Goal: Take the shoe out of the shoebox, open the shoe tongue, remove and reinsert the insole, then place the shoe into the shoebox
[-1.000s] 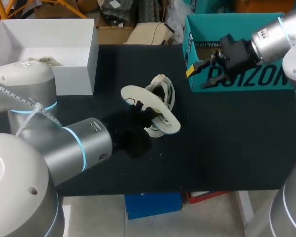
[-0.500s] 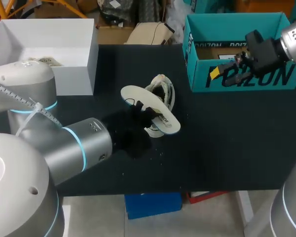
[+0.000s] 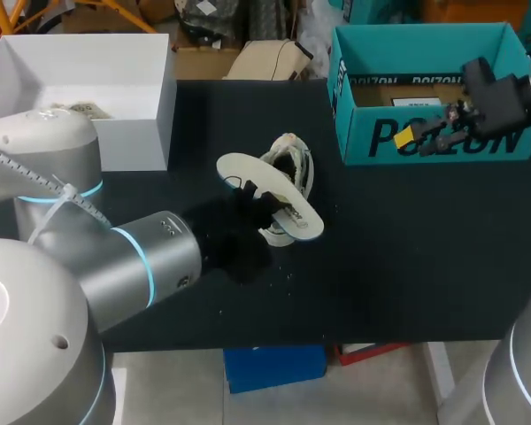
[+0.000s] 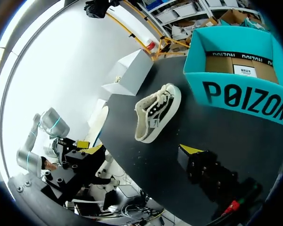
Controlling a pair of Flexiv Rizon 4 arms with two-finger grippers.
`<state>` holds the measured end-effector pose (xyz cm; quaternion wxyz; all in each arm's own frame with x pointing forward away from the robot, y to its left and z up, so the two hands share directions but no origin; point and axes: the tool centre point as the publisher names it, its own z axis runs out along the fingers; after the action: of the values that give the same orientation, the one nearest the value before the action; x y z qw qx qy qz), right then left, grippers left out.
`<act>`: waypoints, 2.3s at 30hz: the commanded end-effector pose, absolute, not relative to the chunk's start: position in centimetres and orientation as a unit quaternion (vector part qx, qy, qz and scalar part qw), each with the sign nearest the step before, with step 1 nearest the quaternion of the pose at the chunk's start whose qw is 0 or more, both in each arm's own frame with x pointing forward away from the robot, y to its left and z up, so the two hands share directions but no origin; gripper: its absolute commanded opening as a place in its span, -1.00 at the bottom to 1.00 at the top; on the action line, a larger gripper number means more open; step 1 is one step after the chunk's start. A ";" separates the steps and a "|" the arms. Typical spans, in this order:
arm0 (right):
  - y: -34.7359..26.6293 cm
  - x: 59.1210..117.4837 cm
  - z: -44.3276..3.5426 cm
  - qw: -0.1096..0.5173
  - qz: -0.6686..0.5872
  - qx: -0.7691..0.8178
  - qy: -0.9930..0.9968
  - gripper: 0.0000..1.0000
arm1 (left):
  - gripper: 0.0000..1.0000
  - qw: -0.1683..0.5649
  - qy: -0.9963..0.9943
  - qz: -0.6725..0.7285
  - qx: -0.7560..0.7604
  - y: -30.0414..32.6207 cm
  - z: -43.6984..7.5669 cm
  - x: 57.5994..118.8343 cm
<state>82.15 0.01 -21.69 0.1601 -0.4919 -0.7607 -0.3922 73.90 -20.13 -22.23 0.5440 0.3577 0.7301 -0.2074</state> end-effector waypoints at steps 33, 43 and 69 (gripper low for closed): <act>-5.6 74.7 -24.8 -0.178 -0.337 -0.355 -0.854 1.00 | -1.00 0.773 0.484 -0.320 0.257 -20.2 -22.8 73.8; -5.7 74.4 -24.9 -0.176 -0.342 -0.354 -0.852 1.00 | -1.00 0.759 0.526 -0.267 0.277 -20.6 -24.4 73.2; -5.7 74.4 -24.9 -0.176 -0.342 -0.354 -0.852 1.00 | -1.00 0.723 0.460 -0.438 0.271 -21.9 -27.3 72.4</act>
<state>74.42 -5.74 -24.87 -0.1748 -0.3540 -0.8528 -0.3417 72.79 -21.93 -26.92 0.4717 0.4283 0.7131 -0.2924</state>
